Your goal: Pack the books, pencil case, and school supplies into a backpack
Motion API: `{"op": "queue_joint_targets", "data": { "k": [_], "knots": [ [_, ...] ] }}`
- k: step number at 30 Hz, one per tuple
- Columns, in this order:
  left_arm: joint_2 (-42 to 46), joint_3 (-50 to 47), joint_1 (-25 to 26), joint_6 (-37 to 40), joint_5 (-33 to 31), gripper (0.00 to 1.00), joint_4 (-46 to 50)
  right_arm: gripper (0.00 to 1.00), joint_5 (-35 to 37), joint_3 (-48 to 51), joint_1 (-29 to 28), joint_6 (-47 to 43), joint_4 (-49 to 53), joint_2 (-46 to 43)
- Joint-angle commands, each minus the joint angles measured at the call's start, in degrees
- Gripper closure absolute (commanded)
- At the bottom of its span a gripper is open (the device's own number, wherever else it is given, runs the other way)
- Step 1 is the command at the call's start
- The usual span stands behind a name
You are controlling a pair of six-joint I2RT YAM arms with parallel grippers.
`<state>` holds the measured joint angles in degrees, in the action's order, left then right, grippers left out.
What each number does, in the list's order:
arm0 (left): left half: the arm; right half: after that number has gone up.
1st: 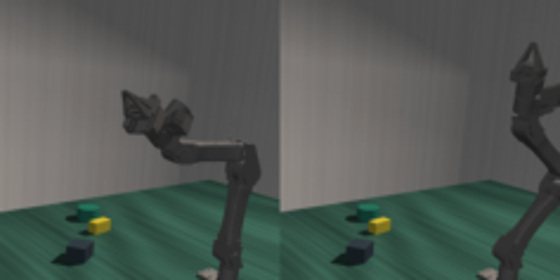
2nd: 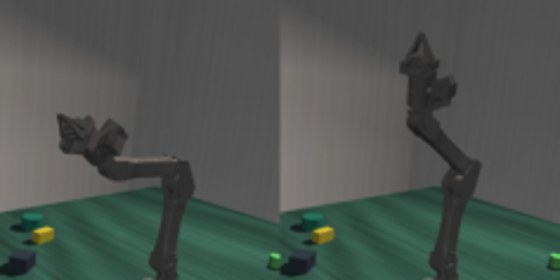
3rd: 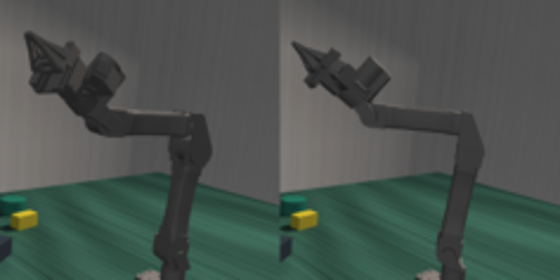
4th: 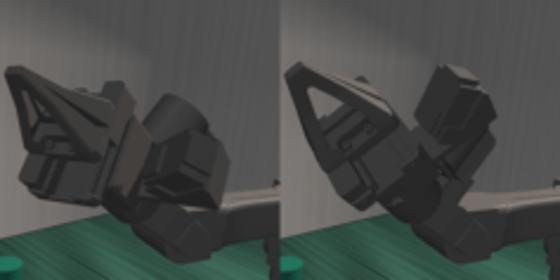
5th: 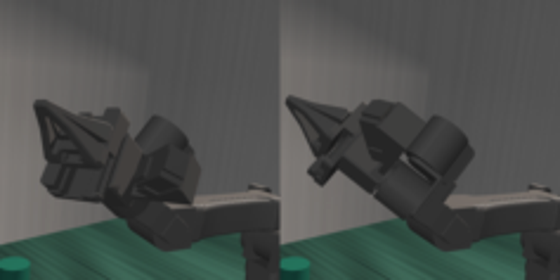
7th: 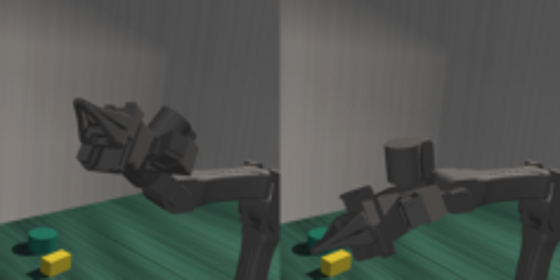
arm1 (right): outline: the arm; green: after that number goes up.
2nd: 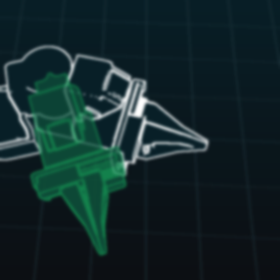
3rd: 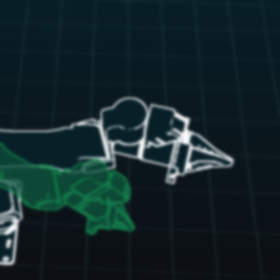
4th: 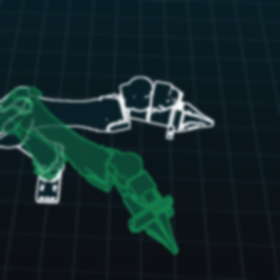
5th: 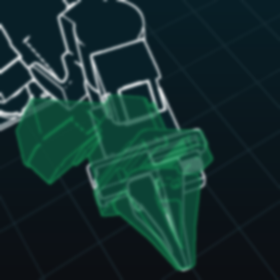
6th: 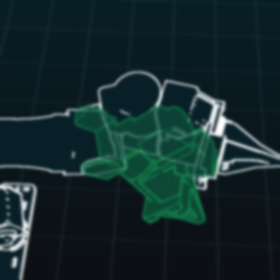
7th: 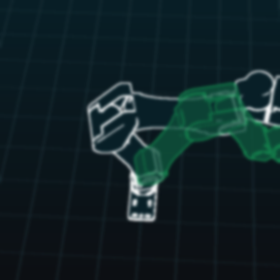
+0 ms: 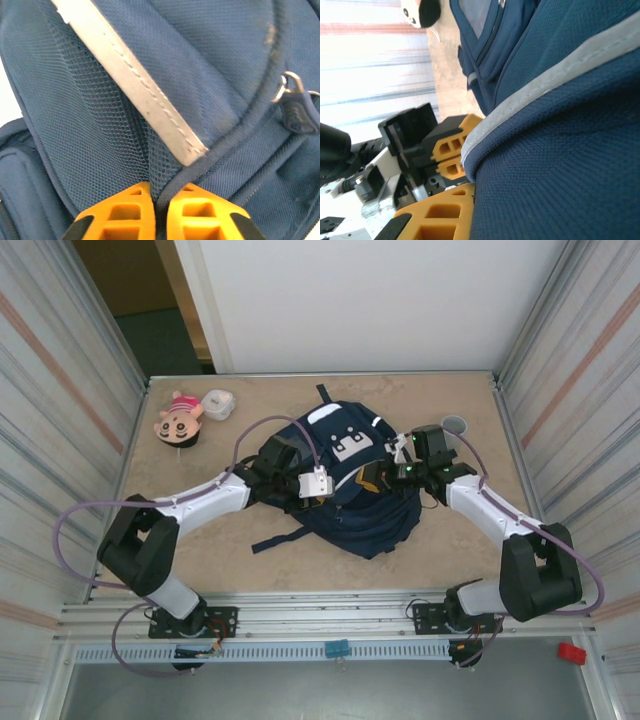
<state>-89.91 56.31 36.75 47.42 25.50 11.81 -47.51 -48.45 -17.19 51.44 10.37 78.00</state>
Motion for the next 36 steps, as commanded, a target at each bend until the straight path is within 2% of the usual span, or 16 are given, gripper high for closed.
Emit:
{"op": "queue_joint_targets", "data": {
  "k": [1, 5, 7, 10, 12, 13, 15, 17, 21, 24, 29, 33, 36],
  "knots": [
    [5.67, -2.62, 0.24, -4.85, 3.01, 1.0, 1.32, 0.95, -3.44, -2.96, 2.15, -3.2, 0.16, 1.23],
    [11.03, -6.96, 1.7, -13.14, 2.57, 1.0, -0.07, 0.95, -3.68, -5.64, 3.06, -4.73, 0.11, 4.5],
    [12.51, -8.76, 2.54, -17.55, 1.53, 1.0, -1.28, 0.91, -3.65, -6.98, 3.13, -5.32, -0.17, 6.09],
    [12.49, -9.43, 4.21, -23.86, -2.43, 1.0, -2.69, 0.79, -3.9, -9.41, 3.34, -6.84, 0.82, 7.58],
    [11.11, -8.49, 4.81, -28.61, -3.63, 1.0, -2.61, 0.65, -2.8, -11.44, 3.85, -9.19, 4.34, 7.41],
    [10.29, -7.93, 4.99, -31.31, -3.83, 1.0, -2.53, 0.58, -1.42, -12.65, 3.98, -10.86, 7.3, 6.69],
    [8.87, -7.38, 4.99, -35.83, -3.82, 1.0, -3.33, 0.52, 1.95, -14.41, 4.13, -14.04, 13.1, 4.4],
    [8.11, -7.53, 4.97, -38.55, -2.87, 1.0, -4.62, 0.5, 5.97, -15.31, 4.11, -16.33, 18.59, 1.28],
    [8.19, -8.57, 4.98, -40.8, -1.44, 1.0, -7.16, 0.49, 18.45, -15.09, 2.24, -18.04, 29.02, -6.91],
    [7.99, -7.85, 4.91, -40.74, -1.02, 1.0, -6.29, 0.49, 30.07, -15.01, -3.66, -17.19, 35.53, -12.84],
    [7.37, -6.7, 4.67, -42.13, 0.97, 1.0, -6.06, 0.52, 46.09, -13.55, -19.46, -9.37, 37.26, -19.25],
    [6.44, -5.63, 4.62, -44.36, 3.79, 1.0, -6.39, 0.52, 59.09, -12.76, -31.75, -5.36, 35.22, -19.16],
    [5.61, -4.66, 4.63, -46.2, 5.71, 1.0, -6.42, 0.52, 65.48, -14.03, -38.43, -5.64, 34.37, -15.66]
  ]
}}
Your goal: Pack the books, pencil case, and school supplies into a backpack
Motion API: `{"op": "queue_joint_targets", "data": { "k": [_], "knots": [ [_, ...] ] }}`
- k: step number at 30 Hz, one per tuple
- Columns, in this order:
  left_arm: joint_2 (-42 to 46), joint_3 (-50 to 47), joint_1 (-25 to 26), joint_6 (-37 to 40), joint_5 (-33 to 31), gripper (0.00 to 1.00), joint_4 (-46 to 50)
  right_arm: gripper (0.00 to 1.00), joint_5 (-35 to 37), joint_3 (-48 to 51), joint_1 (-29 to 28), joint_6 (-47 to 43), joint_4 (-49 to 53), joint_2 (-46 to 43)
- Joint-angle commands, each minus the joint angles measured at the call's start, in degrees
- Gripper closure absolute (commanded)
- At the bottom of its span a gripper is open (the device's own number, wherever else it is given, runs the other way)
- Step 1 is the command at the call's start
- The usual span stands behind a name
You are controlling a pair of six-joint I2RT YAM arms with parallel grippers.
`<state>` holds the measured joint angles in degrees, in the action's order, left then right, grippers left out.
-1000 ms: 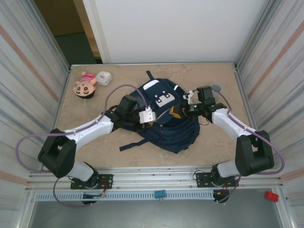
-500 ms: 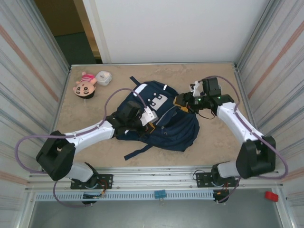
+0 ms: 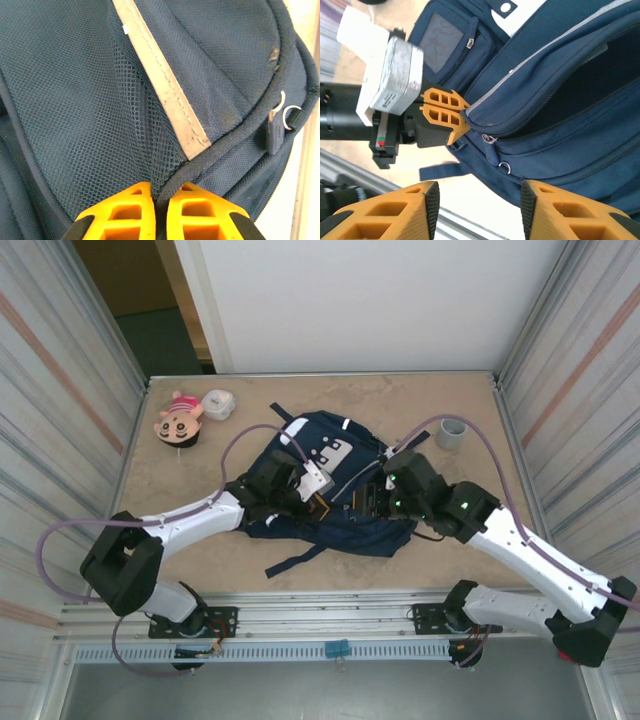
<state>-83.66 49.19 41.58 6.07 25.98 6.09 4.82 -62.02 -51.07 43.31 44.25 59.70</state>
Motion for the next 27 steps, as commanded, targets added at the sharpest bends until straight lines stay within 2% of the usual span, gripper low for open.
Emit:
{"op": "queue_joint_targets", "data": {
  "k": [1, 3, 5, 11, 21, 23, 27],
  "knots": [
    [-0.9, 2.64, -0.19, -5.21, 5.44, 1.0, -0.62, 0.52, 14.74, -1.0, -6.18, 2.35, 0.4, 3.88],
    [-0.98, 2.84, -0.24, -5.59, 5.47, 1.0, -0.53, 0.52, 19.12, -2.37, -9.48, 3.08, 1.41, 7.35],
    [-0.98, 2.93, -0.19, -5.63, 5.35, 1.0, -0.47, 0.52, 19.73, -3.45, -10.32, 3.29, 2.5, 10.63],
    [-0.81, 3.45, -0.37, -5.32, 5.22, 1.0, 0.37, 0.51, 21.26, -4.29, -10.98, 4.03, 3.53, 17.45],
    [-0.46, 3.96, -0.76, -4.79, 5.27, 1.0, 0.67, 0.51, 24.4, -4.51, -10.8, 1.87, 2.36, 22.29],
    [-0.54, 3.98, -0.8, -4.68, 5.22, 1.0, 0.73, 0.55, 25.06, -4.91, -10.51, 1.46, 3.08, 22.88],
    [-0.54, 4.14, -0.89, -4.24, 4.89, 1.0, 1.33, 0.7, 26.31, -5.92, -10.03, 1.26, 4.89, 22.74]
  ]
}}
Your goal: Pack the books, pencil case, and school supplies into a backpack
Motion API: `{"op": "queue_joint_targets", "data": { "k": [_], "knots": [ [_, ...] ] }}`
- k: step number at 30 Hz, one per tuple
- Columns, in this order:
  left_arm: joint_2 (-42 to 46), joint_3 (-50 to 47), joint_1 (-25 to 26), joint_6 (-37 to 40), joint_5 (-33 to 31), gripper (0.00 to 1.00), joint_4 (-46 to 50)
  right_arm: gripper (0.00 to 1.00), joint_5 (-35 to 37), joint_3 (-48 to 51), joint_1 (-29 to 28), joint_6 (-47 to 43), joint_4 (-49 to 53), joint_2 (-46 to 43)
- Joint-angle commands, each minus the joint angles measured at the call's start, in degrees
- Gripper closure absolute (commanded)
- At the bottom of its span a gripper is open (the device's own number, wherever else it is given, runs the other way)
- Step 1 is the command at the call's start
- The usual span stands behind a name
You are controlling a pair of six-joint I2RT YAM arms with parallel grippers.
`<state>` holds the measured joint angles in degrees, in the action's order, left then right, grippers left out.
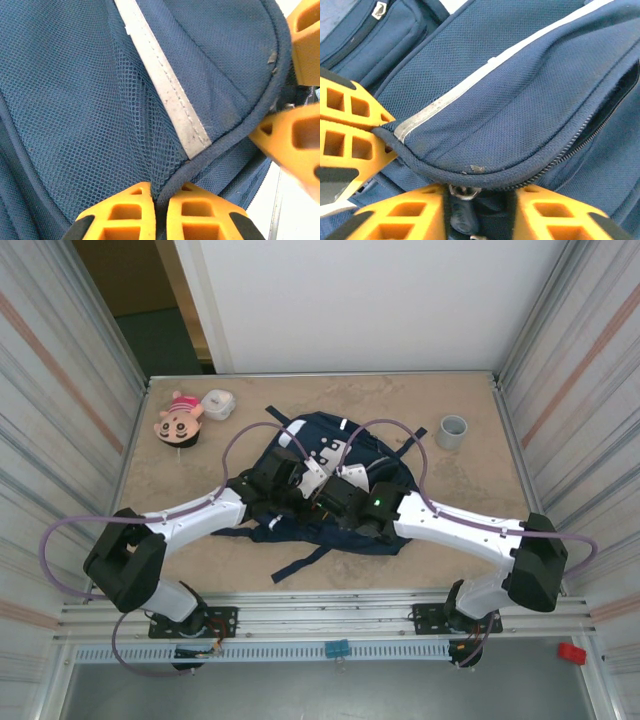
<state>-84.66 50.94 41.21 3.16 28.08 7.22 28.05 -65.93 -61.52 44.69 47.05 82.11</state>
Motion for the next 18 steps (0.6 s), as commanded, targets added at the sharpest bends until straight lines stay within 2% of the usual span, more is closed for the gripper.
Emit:
{"op": "queue_joint_targets", "data": {
  "k": [1, 5, 10, 14, 18],
  "knots": [
    [0.42, 2.37, -0.52, -1.18, 2.69, 1.0, 0.35, 0.73, 3.12, -2.14, 0.6, 0.0, 2.51, 0.1],
    [0.42, 2.32, -0.61, -0.86, 2.1, 1.0, 0.72, 0.87, 1.34, -2.8, 1.59, 0.01, 3.29, -0.53],
    [0.36, 1.93, -0.61, -0.51, 1.24, 1.0, 0.94, 0.99, -6.28, -2.78, 4.48, -0.04, 2.28, -1.75],
    [0.11, 1.73, -0.63, -0.12, 0.9, 1.0, 1.09, 1.0, -10.36, -3.24, 6.67, -0.55, 2.26, -3.14],
    [0.2, 1.36, -0.61, 0.76, 0.23, 1.0, 1.61, 1.0, -11.26, -3.17, 9.42, -1.57, 4.75, -4.22]
  ]
}}
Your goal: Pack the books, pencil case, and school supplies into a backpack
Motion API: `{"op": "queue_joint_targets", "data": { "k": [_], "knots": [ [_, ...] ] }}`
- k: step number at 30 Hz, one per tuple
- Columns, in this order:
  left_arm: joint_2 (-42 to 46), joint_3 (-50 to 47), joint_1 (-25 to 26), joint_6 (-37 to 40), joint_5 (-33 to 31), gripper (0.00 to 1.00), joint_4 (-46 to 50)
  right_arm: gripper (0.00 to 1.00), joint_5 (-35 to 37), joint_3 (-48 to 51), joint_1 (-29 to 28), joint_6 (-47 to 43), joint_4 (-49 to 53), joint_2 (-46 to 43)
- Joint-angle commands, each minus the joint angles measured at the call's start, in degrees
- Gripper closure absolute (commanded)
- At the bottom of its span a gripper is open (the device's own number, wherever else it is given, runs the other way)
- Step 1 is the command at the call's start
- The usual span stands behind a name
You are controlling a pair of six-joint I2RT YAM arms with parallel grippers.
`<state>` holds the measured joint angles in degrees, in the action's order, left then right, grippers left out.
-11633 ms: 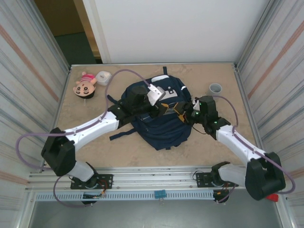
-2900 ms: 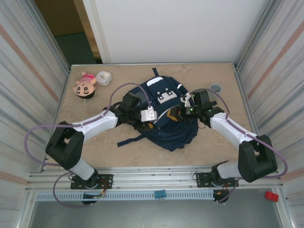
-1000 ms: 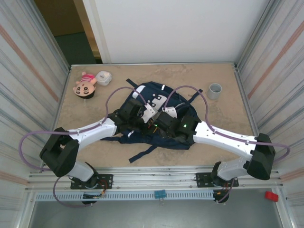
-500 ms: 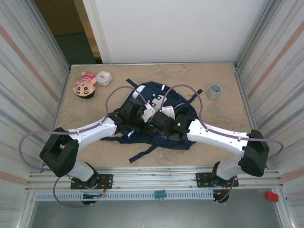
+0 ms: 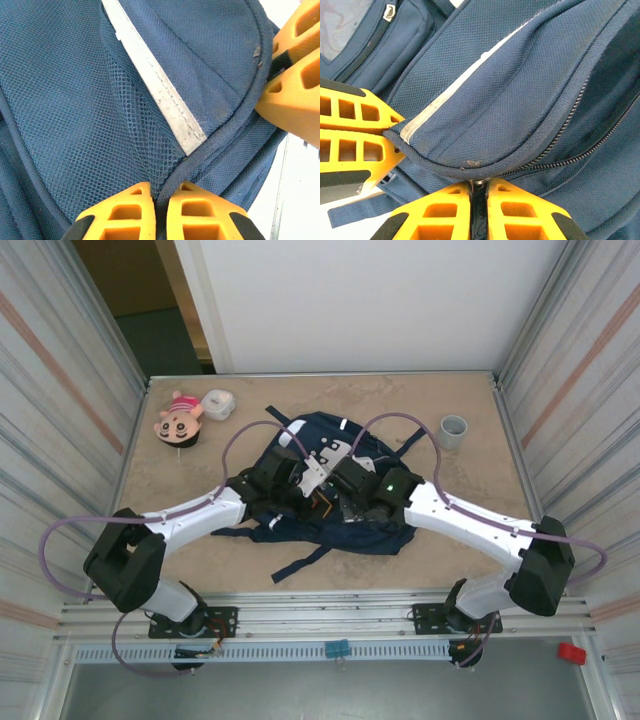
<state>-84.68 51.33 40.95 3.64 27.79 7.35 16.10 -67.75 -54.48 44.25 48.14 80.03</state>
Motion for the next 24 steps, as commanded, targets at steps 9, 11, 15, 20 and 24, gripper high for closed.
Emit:
{"op": "queue_joint_targets", "data": {
  "k": [9, 11, 15, 20, 24],
  "knots": [
    [1.08, 0.74, -0.61, 2.57, -1.51, 1.0, 3.56, 1.0, -5.86, 1.5, 10.66, -5.86, 6.18, -4.74],
    [1.04, 0.71, -0.63, 2.69, -1.52, 1.0, 3.47, 1.0, -7.6, 2.15, 11.79, -7.13, 5.57, -5.21],
    [1.0, 1.05, -0.61, 2.43, -0.65, 1.0, 2.91, 1.0, -12.65, 3.65, 12.1, -9.4, 1.63, -5.27],
    [1.01, 1.45, -0.61, 2.4, -0.3, 1.0, 2.84, 0.95, -15.3, 5.27, 12.03, -9.71, -2.29, -4.47],
    [1.44, 1.23, -0.61, 2.88, -0.35, 1.0, 2.91, 0.82, -15.23, 5.54, 12.69, -10.46, -2.7, -3.72]
  ]
}}
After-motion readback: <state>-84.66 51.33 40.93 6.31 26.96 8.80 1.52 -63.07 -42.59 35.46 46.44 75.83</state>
